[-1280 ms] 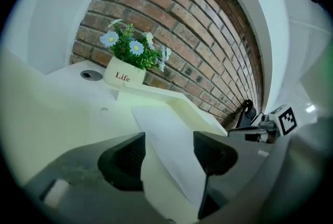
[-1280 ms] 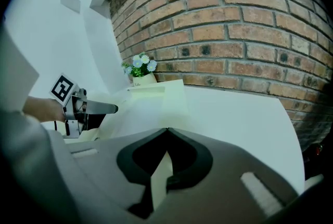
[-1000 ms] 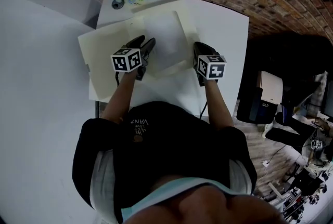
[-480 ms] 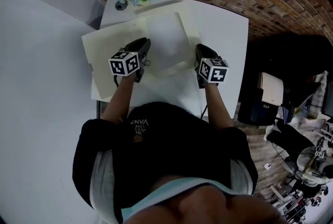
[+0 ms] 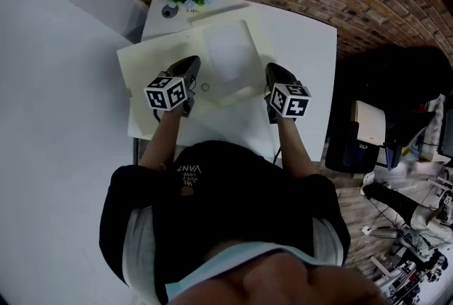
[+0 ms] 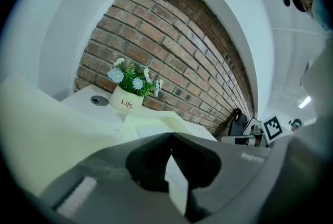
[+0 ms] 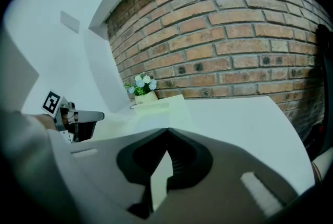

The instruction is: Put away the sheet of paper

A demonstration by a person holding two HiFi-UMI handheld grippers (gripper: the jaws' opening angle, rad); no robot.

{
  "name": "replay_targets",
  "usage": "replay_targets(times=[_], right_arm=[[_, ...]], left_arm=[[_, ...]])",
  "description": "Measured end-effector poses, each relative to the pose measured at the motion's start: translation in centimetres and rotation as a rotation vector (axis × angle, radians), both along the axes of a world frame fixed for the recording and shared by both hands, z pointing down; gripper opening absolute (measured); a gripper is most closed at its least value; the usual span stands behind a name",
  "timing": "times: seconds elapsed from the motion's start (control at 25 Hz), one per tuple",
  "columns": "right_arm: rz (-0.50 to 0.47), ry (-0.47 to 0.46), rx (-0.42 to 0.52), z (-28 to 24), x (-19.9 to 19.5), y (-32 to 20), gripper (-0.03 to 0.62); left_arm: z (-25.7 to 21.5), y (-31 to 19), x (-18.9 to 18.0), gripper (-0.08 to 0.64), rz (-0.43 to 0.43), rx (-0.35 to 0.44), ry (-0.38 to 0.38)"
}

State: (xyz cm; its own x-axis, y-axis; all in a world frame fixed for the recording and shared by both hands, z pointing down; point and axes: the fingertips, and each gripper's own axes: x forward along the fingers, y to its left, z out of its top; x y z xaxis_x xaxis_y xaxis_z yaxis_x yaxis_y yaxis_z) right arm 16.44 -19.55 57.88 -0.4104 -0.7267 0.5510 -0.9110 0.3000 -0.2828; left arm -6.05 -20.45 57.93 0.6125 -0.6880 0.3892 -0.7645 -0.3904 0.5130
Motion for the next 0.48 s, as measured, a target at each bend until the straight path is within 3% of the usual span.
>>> replay_targets(times=[0.48], right_arm=[[0.005, -0.040, 0.079, -2.5, -2.5, 0.8, -0.002]], left_arm=[[-2.6, 1.3, -3.1, 0.000, -0.014, 0.061, 0.000]])
